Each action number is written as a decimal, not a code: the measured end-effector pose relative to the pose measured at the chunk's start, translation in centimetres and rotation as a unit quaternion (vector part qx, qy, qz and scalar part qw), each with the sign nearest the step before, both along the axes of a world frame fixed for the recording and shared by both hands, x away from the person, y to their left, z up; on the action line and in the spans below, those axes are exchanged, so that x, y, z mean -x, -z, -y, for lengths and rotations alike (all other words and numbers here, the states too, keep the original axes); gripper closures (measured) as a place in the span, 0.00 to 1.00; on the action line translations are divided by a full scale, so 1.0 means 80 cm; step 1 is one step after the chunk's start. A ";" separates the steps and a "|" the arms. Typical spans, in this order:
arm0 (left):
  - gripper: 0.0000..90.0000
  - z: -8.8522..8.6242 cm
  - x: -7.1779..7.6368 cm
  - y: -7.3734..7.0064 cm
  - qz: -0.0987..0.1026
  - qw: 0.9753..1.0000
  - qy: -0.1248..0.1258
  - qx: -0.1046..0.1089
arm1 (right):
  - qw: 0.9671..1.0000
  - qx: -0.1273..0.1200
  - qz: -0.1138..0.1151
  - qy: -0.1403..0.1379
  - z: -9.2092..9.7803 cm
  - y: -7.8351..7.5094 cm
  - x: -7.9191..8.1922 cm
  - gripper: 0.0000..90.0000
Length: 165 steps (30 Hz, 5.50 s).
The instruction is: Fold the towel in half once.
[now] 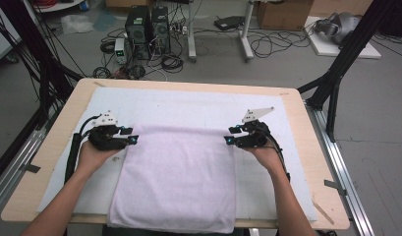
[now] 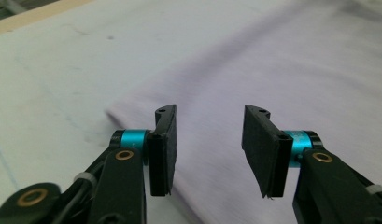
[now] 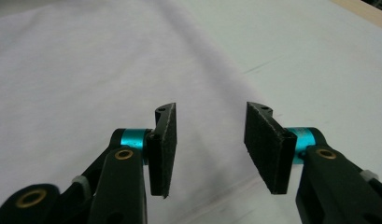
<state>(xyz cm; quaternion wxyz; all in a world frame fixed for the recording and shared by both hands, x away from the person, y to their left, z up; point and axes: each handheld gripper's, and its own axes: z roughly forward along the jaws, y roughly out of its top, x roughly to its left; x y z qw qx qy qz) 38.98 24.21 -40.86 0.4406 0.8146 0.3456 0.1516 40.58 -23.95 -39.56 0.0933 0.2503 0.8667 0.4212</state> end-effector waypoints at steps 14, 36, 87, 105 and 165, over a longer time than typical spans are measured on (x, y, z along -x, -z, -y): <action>0.66 0.013 -0.056 0.037 -0.059 0.997 -0.029 -0.051 | 0.997 0.024 -0.066 0.033 0.006 0.053 -0.057 0.59; 0.66 0.017 -0.121 -0.108 0.047 0.992 -0.118 -0.023 | 0.992 0.034 0.057 0.107 0.006 -0.108 -0.110 0.67; 0.69 -0.001 0.109 0.045 -0.005 0.991 0.127 -0.053 | 0.997 0.018 -0.026 -0.064 -0.020 0.061 0.131 0.68; 0.97 -0.002 0.119 0.042 0.008 0.994 0.100 -0.054 | 0.997 0.004 -0.003 -0.072 -0.013 0.053 0.135 0.97; 0.82 -0.021 0.185 0.046 0.018 0.989 0.123 -0.074 | 0.991 0.010 -0.018 -0.131 -0.019 0.066 0.181 0.84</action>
